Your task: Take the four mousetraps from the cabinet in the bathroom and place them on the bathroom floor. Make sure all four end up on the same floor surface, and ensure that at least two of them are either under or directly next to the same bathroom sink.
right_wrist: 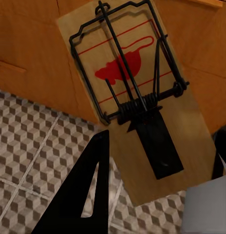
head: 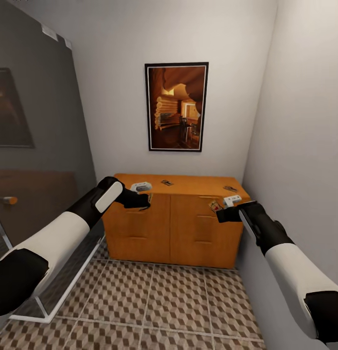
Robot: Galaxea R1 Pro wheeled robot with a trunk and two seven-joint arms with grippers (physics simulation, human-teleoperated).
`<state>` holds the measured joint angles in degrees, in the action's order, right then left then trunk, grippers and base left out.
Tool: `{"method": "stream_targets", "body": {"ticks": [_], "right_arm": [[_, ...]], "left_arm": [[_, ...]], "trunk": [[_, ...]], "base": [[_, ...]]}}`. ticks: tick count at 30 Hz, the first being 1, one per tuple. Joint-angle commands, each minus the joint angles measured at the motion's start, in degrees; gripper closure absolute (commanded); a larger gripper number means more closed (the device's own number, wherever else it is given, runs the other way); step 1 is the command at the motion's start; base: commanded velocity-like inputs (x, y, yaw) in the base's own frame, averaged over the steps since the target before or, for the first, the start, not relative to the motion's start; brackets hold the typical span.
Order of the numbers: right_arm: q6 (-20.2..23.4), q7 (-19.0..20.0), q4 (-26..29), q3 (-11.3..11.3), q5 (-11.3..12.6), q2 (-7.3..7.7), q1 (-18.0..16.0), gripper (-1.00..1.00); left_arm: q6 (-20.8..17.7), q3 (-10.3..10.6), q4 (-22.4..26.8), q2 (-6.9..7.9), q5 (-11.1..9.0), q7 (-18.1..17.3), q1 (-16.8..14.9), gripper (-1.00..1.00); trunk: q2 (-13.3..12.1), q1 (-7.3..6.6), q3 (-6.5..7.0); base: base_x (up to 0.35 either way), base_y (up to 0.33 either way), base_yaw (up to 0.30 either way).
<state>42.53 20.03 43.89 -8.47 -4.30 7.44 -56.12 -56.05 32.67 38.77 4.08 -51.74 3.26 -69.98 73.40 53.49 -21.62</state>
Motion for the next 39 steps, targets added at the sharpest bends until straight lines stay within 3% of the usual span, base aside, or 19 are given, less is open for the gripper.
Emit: {"method": "stream_targets", "body": {"ticks": [1,28,36,39], "right_arm": [[0.19,0.36,0.07,-0.17,-0.46,0.04,-0.05,1.0],[0.25,0.13,-1.1,-0.23,-0.53,-0.23,-0.05,1.0],[0.38,-0.14,-1.16,-0.35,-0.53,-0.4,-0.05,1.0],[0.51,-0.25,-1.17,-0.39,-0.62,-1.18,-0.05,1.0]], "left_arm": [[-0.06,0.29,0.04,0.06,-0.47,0.34,-0.07,1.0],[-0.02,0.29,-0.85,0.06,-0.71,0.52,-0.07,1.0],[1.49,0.25,-6.01,0.12,-0.58,0.37,-0.07,1.0],[3.13,0.28,-7.44,0.13,-0.56,0.29,-0.07,1.0]], "trunk": [[0.05,-0.03,-0.07],[0.05,-0.03,-0.07],[0.05,-0.03,-0.07],[0.05,-0.03,-0.07]], "base": [[-0.341,0.0,0.0],[-0.343,0.0,0.0],[-0.261,0.0,0.073],[-0.034,0.0,0.27]]}}
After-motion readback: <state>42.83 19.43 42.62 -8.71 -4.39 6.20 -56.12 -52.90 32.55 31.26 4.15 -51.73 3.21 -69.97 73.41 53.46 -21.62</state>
